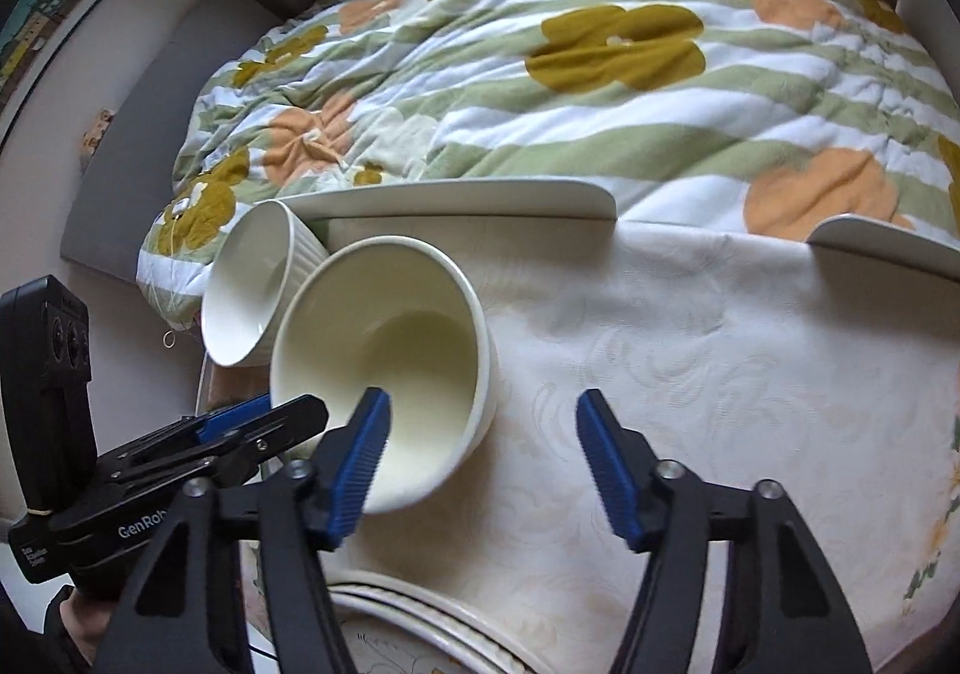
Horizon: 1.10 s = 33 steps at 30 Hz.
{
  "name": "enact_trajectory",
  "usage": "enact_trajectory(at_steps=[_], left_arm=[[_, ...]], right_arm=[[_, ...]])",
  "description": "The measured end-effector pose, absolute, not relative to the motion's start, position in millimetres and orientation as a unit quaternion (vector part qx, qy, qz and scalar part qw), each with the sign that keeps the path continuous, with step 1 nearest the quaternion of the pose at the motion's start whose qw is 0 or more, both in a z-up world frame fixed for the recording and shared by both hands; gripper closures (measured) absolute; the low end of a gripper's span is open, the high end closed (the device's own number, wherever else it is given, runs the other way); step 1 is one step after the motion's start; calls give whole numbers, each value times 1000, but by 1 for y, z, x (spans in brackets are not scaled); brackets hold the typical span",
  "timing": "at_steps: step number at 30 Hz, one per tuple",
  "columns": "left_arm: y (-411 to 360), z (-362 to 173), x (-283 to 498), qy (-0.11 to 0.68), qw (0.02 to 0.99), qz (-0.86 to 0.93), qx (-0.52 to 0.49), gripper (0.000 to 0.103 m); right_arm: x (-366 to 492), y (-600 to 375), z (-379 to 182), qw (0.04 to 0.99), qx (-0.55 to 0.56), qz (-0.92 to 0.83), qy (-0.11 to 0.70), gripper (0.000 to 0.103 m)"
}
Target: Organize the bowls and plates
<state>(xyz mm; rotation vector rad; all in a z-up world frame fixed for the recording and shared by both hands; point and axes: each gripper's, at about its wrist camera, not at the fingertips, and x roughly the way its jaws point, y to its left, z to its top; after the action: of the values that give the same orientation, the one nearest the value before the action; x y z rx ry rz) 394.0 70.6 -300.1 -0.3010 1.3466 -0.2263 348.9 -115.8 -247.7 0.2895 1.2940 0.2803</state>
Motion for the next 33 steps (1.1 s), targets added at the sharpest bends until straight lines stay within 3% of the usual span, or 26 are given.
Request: enact_trajectory(at_steps=[3, 5, 10, 22, 33], left_arm=[[70, -308, 400, 624, 761, -110, -141, 87], [69, -309, 402, 624, 761, -111, -138, 89], [65, -308, 406, 626, 763, -111, -119, 89], [62, -299, 405, 617, 772, -113, -103, 90], [40, -239, 382, 572, 807, -124, -71, 90]], right_arm=[[354, -113, -257, 771, 131, 128, 610, 70], [359, -111, -261, 768, 133, 127, 614, 71], [362, -108, -265, 763, 138, 133, 617, 88], [360, -106, -258, 774, 133, 133, 605, 89], [337, -123, -215, 802, 141, 137, 563, 89]])
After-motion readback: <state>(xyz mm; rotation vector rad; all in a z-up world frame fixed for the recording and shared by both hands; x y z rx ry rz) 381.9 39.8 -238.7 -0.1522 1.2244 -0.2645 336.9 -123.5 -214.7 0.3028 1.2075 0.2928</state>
